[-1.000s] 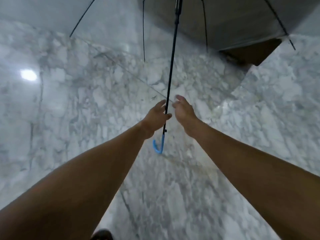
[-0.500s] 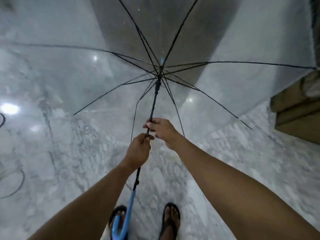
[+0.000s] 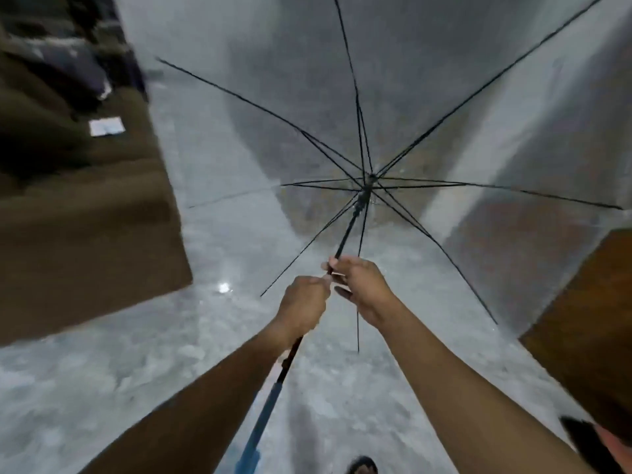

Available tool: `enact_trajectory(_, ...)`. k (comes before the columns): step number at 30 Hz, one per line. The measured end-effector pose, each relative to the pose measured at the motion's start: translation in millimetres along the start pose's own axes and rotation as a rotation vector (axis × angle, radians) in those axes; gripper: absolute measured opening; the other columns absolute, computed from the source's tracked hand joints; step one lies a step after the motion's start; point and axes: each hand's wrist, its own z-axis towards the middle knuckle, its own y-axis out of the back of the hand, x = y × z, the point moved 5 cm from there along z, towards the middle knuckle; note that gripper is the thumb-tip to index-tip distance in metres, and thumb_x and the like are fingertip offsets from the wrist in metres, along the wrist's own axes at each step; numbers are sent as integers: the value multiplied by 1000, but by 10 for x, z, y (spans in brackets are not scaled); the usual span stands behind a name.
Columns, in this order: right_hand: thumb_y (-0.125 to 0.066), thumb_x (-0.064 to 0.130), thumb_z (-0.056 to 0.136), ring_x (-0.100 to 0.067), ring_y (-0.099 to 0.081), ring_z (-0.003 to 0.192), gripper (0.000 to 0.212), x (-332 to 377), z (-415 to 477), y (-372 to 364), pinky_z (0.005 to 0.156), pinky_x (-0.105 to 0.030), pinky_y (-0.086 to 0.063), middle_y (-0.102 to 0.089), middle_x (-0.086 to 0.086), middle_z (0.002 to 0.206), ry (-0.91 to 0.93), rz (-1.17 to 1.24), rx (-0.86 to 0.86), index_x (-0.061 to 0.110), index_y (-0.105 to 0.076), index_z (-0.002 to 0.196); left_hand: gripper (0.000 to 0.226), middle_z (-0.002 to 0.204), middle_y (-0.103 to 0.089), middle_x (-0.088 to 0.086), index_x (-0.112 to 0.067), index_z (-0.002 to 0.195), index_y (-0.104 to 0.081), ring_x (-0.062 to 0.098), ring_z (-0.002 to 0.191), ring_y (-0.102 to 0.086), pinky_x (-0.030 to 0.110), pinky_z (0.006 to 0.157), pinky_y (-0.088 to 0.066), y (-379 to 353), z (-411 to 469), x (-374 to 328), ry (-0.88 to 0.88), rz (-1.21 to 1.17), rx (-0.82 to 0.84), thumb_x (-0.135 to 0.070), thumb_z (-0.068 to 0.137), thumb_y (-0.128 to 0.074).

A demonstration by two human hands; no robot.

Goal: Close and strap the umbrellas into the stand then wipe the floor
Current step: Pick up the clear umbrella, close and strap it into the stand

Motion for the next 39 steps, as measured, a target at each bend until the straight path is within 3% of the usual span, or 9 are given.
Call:
enact_trajectory(6,-69,15,92,-17,-63,84,11,720,-1245,2307,74,-29,-43,-74,2,89,194,180,-432,20,-68,83,42,39,-37,-5,-19,55,-45,21,41,-34,27,47,-27,-1896,-747,-1589,-317,102,334,-31,95,-52)
enact_trajectory(10,-75,12,87,-22,-65,84,21,781,-2244,3674,50,-22,-40,-74,-7,100,277,271,-693,15,-68,106,44,39,-37,-6,-19,54,-46,20,39,-34,25,45,-26,-3125,-1516,-2207,-478,143,540,-34,95,-52)
enact_trajectory(12,-71,10,90,-20,-64,79,19,801,-2747,4337,52,-23,-39,-72,-8,99,328,296,-815,21,-63,103,50,37,-39,-7,-18,50,-48,16,36,-35,28,47,-26,-3740,-1887,-2415,-538,166,633,-36,97,-52)
enact_trajectory(17,-70,11,92,-15,-63,76,37,731,-4121,6016,65,-26,-47,-73,-2,97,427,286,-1092,22,-58,125,49,35,-42,-10,-17,54,-51,10,39,-39,30,54,-27,-5312,-3029,-2875,-724,173,834,-32,101,-51)
enact_trajectory(20,-69,11,92,-10,-56,61,27,655,-4913,6770,53,-22,-41,-69,-2,90,456,293,-1245,24,-58,113,49,37,-41,-9,-16,56,-53,10,38,-37,31,53,-26,-6100,-3727,-3047,-813,153,949,-33,102,-49)
enact_trajectory(23,-63,12,96,-5,-51,47,15,554,-5549,7331,46,-19,-37,-66,-1,78,471,333,-1400,18,-62,110,54,37,-43,-8,-16,51,-53,9,36,-38,30,51,-27,-6708,-4297,-3103,-857,138,1045,-32,102,-49)
enact_trajectory(28,-57,11,100,-7,-45,50,10,296,-6317,7810,54,-22,-35,-65,-1,74,424,332,-1528,18,-65,97,49,32,-39,-7,-12,58,-59,6,30,-35,26,46,-23,-7447,-4963,-3035,-770,75,1259,-22,104,-45)
enact_trajectory(36,-54,14,102,-8,-43,54,14,-188,-6876,8454,58,-20,-38,-60,3,71,305,343,-1630,21,-60,91,48,57,-52,1,-17,55,-56,24,63,-51,31,59,-34,-8312,-5510,-2941,-846,197,1326,-25,101,-48)
enact_trajectory(39,-54,16,102,-7,-44,56,10,-236,-6933,8809,62,-20,-41,-62,4,73,256,324,-1647,20,-61,96,49,55,-52,1,-17,53,-57,23,62,-51,32,68,-35,-8644,-5589,-3071,-853,233,1342,-26,101,-48)
